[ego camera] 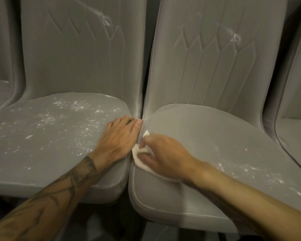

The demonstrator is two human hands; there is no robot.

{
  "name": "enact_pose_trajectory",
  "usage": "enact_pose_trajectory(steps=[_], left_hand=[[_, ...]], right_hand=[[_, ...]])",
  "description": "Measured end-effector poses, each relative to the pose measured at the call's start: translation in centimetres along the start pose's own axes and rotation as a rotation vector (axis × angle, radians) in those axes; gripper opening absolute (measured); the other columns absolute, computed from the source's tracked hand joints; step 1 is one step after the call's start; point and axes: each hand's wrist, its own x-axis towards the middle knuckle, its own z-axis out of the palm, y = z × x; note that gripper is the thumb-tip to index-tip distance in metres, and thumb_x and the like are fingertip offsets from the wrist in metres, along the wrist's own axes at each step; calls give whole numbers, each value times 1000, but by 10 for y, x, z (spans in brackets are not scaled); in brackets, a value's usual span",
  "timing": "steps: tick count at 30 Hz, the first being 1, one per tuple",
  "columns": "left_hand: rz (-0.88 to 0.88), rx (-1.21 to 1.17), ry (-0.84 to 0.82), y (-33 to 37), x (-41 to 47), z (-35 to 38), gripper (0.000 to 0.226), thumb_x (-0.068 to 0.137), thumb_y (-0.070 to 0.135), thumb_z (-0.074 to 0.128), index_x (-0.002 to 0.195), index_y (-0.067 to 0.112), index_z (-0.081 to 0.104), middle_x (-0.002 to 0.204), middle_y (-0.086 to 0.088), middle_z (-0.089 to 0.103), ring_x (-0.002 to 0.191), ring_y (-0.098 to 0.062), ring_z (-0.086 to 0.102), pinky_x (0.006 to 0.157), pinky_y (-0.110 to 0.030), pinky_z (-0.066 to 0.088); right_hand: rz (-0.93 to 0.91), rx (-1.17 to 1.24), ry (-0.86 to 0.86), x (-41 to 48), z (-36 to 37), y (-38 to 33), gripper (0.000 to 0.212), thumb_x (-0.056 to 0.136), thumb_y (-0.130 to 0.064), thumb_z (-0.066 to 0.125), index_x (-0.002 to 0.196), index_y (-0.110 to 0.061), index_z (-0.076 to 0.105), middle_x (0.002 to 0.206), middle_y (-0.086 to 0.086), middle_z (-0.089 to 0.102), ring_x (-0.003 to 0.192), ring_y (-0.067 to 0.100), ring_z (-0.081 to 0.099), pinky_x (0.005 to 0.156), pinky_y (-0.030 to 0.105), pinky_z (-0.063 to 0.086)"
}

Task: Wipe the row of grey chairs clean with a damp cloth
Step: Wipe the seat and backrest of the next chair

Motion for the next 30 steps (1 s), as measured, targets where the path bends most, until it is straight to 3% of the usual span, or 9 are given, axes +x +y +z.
enact_pose_trajectory(steps=[4,9,13,15,19,21,24,27,30], left_hand=[[19,54,-8,-4,-1,2,57,105,49,7,142,36,50,139,8,51,123,-19,48,106,-41,37],[28,99,-24,-4,-2,1,59,105,49,6,145,37,48,144,6,48,126,-20,47,106,-42,37],[33,95,-18,-2,-2,2,59,104,54,8,141,37,50,141,7,49,124,-20,48,106,-42,36],[29,103,-9,-1,-3,1,56,105,53,13,142,37,51,141,7,49,123,-20,49,107,-42,37],[19,92,-25,2,-4,-1,55,108,52,13,146,37,49,145,7,48,129,-19,46,110,-41,33],[18,92,-23,2,-4,-1,51,109,51,16,147,37,49,146,6,48,130,-19,45,111,-41,32],[18,91,-32,3,-4,-2,55,108,52,14,147,37,49,146,5,48,130,-20,46,112,-42,33],[19,86,-37,4,-4,-3,60,103,56,13,147,38,49,147,5,48,130,-21,46,111,-44,33],[13,80,-39,4,-4,-3,60,102,58,13,146,39,49,146,6,48,130,-21,46,111,-43,34]], right_hand=[[-7,-26,-106,-13,-10,8,30,97,-53,48,112,-28,57,108,-3,64,93,21,61,79,37,50],[231,-142,-48,25,-11,20,36,102,-43,46,117,-13,58,119,12,62,105,34,59,89,44,47],[-10,-55,0,-35,-12,-10,32,98,-50,44,106,-23,59,101,1,64,85,24,61,75,38,50],[-60,-65,-47,-50,-22,5,32,99,-51,46,110,-23,58,103,0,64,87,23,59,75,36,46],[344,-163,-109,-27,-49,71,35,104,-43,46,123,-14,54,123,12,61,109,34,59,86,38,42],[485,-185,-86,-20,-50,84,35,105,-40,44,122,-12,54,125,14,60,111,35,58,86,38,42],[294,-126,-57,-43,-34,55,32,104,-45,45,120,-18,52,117,9,63,103,33,59,83,38,43],[56,0,-66,-84,-37,27,30,100,-56,41,115,-31,48,110,-5,63,92,18,58,77,34,46],[139,-111,-113,-79,-55,68,32,103,-50,45,121,-25,52,118,1,63,102,25,60,86,37,46]])
